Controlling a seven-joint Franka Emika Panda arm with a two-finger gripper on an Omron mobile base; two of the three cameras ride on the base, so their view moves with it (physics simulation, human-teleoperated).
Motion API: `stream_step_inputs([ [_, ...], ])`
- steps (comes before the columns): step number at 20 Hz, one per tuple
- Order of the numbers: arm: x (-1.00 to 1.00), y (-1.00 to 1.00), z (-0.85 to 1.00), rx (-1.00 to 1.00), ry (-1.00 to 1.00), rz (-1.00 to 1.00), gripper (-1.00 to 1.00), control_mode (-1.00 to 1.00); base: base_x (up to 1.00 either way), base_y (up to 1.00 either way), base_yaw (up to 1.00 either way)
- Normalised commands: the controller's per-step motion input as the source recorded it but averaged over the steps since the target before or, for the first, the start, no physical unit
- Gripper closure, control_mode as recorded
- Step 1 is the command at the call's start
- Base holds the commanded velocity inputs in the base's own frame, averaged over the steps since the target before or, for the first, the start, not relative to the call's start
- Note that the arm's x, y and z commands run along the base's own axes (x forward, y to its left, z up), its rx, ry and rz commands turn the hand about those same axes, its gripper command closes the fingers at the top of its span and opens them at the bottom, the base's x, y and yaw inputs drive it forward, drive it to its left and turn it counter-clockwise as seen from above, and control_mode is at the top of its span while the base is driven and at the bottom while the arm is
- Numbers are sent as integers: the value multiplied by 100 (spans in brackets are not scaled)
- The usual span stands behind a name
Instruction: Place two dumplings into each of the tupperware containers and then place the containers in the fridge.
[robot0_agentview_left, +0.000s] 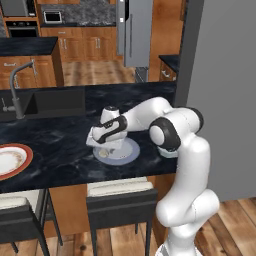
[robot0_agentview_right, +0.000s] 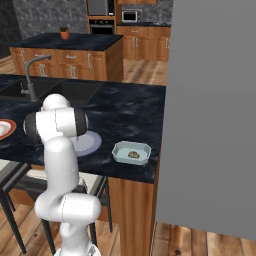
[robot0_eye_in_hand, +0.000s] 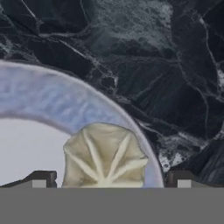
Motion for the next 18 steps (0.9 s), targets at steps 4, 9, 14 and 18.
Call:
stream_step_inputs([
  [4, -23, 1, -30, -7, -5, 0, -100, -100, 0, 0, 0],
  [9, 28, 0, -53, -2, -8, 0, -100, -100, 0, 0, 0],
  [14, 29, 0, -57, -1, -7, 0, 100, -100, 0, 0, 0],
  [18, 6, -14, -74, 0, -17, 0, 100, -100, 0, 0, 0],
])
